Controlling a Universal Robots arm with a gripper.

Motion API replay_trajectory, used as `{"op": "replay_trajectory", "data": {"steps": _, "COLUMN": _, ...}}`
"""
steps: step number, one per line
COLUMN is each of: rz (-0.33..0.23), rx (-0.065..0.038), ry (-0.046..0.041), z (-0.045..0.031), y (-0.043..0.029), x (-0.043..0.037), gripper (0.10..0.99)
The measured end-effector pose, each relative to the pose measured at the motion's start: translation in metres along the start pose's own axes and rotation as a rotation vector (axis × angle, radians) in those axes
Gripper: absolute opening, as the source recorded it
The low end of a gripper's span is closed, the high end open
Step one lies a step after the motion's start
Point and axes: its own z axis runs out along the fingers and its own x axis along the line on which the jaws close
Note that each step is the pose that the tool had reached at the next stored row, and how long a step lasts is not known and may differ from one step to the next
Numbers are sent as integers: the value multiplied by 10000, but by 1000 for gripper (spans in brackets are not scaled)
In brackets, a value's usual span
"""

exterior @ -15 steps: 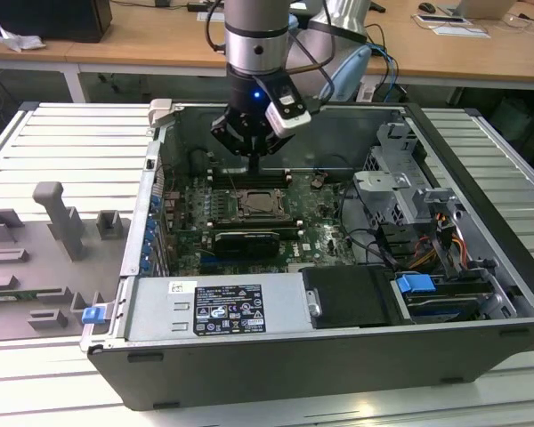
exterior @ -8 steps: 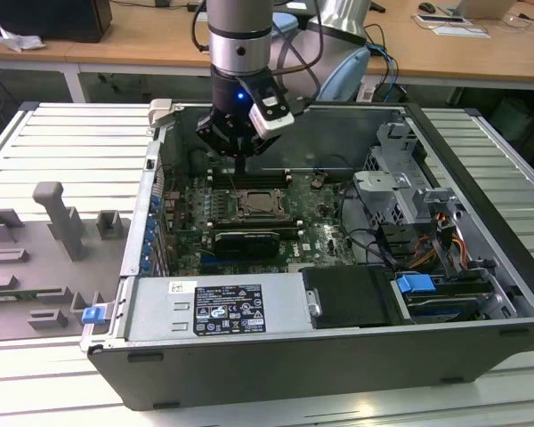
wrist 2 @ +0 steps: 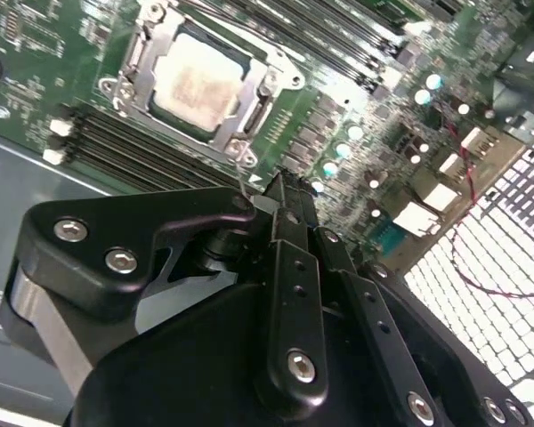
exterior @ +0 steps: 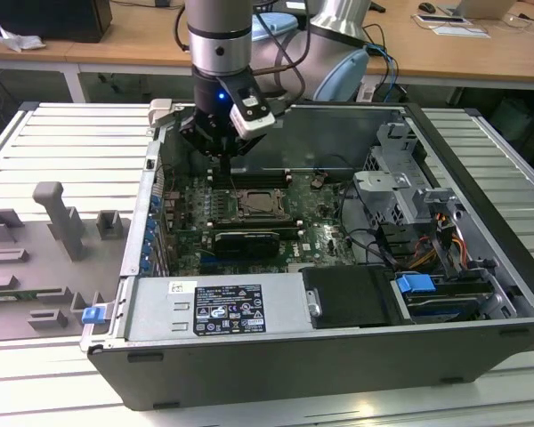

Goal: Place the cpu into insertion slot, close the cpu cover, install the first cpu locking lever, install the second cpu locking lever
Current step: 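Install the first cpu locking lever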

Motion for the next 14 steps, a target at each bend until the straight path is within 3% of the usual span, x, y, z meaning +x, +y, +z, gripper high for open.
{"op": "replay_trajectory", "data": {"steps": 11, "rz": -2, "rx": -13, "ry": 2, "z": 24, "y": 2, "x": 112, "gripper": 106}}
{"op": "replay_trajectory", "data": {"steps": 14, "rz": -10, "rx": -15, "ry": 0, "z": 43, "y": 72, "x": 116, "gripper": 106}}
